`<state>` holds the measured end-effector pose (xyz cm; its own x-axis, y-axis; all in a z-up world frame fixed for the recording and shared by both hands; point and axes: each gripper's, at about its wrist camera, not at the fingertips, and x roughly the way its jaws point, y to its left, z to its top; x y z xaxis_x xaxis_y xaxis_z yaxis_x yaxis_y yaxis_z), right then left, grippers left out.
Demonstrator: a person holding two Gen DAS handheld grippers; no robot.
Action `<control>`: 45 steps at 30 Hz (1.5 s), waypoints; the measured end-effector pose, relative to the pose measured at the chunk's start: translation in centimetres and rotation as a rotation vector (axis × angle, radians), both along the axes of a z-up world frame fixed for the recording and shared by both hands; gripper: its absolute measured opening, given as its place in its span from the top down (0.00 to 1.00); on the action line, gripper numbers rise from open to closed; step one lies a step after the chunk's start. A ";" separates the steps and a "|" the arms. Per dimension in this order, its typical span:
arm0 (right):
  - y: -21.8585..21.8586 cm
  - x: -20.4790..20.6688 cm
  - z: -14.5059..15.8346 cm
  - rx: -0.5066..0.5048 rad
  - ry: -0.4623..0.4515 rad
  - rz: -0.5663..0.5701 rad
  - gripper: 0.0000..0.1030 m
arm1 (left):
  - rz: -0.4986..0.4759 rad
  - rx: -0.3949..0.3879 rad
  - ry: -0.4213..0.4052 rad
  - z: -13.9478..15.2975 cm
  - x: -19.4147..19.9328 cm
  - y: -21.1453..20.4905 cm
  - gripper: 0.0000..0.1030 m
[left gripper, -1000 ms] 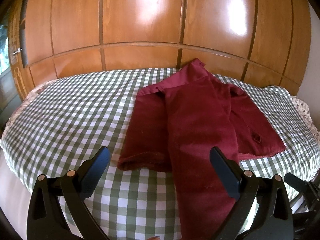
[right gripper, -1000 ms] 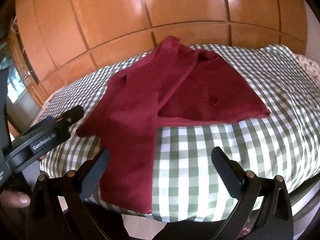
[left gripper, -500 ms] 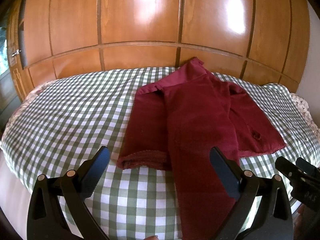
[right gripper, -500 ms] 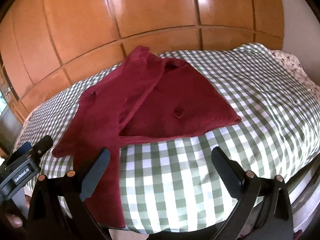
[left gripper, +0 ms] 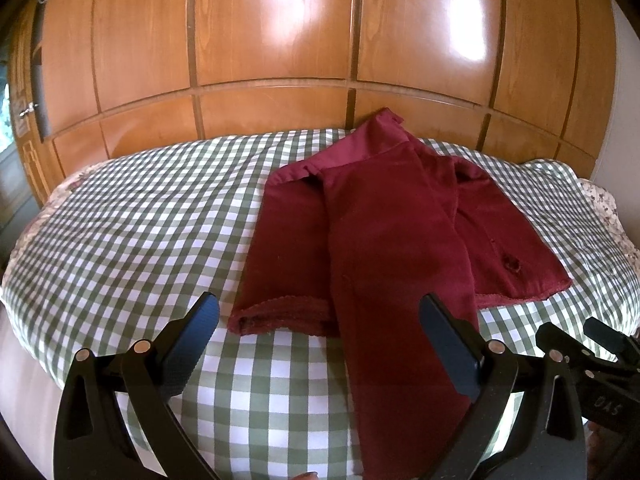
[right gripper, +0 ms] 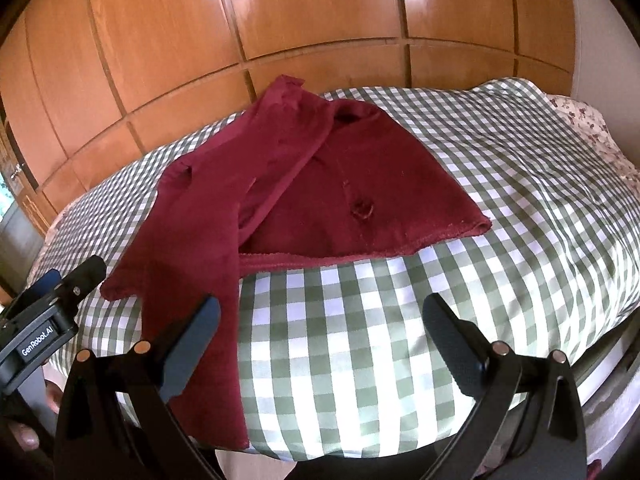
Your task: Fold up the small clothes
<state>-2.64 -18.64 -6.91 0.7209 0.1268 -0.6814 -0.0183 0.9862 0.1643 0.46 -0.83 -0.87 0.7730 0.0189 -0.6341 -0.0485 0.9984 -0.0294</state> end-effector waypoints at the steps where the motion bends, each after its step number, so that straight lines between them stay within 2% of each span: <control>1: 0.1 0.0 0.0 0.000 0.002 0.000 0.02 | 0.000 -0.001 -0.001 0.0 0.0 0.0 0.04; 11: -0.4 0.3 -0.7 0.011 0.029 -0.012 0.02 | -0.023 -0.006 0.005 -0.2 0.0 -0.4 0.04; 15: -0.7 0.4 -0.9 0.016 0.040 -0.022 0.02 | -0.071 -0.021 0.021 -0.5 0.3 -0.7 0.04; 17: -1.1 0.6 -0.8 0.016 0.040 -0.031 0.02 | -0.142 -0.011 0.052 -0.8 0.8 -1.3 0.04; 19: -1.5 0.7 -0.8 0.015 0.037 -0.046 0.02 | -0.263 -0.004 0.087 -1.1 0.9 -2.3 0.04; 22: -2.4 1.0 -0.9 0.019 0.043 -0.076 0.02 | -0.435 0.069 0.102 -1.8 0.3 -4.5 0.04; 24: -2.9 1.2 -1.0 0.019 0.047 -0.093 0.02 | -0.503 0.092 0.123 -2.5 0.0 -5.5 0.12; 26: -3.3 1.4 -1.1 0.015 0.049 -0.104 0.02 | -0.570 0.073 0.183 -3.8 0.1 -6.5 0.18; 30: -3.9 2.0 -1.3 0.008 0.059 -0.118 0.02 | -0.611 0.064 0.308 -7.2 0.6 -7.7 0.20; 32: -4.0 2.2 -1.5 0.004 0.066 -0.119 0.02 | -0.620 0.116 0.269 -8.1 0.1 -8.1 0.21; 34: -3.9 2.5 -1.6 0.002 0.070 -0.108 0.02 | -0.635 0.130 0.240 -7.9 -0.3 -8.2 0.39; 35: -3.6 2.6 -1.6 -0.003 0.069 -0.095 0.02 | -0.642 0.103 0.222 -7.4 -0.6 -7.8 0.70; 36: -3.4 2.7 -1.6 -0.008 0.069 -0.086 0.02 | -0.639 0.070 0.214 -6.9 -0.5 -7.2 0.93; 39: -2.6 3.2 -1.7 -0.009 0.071 -0.054 0.02 | -0.595 -0.066 0.207 -5.1 0.5 -4.3 0.94; 41: -2.0 3.5 -1.7 -0.017 0.070 -0.028 0.02 | -0.542 -0.216 0.174 -3.0 1.0 -1.2 0.94; 42: -1.7 3.7 -1.7 -0.020 0.069 -0.018 0.02 | -0.501 -0.281 0.138 -1.7 1.4 0.7 0.94; 45: -0.4 4.6 -1.4 -0.029 0.055 0.031 0.02 | -0.357 -0.381 0.040 1.1 2.4 6.2 0.94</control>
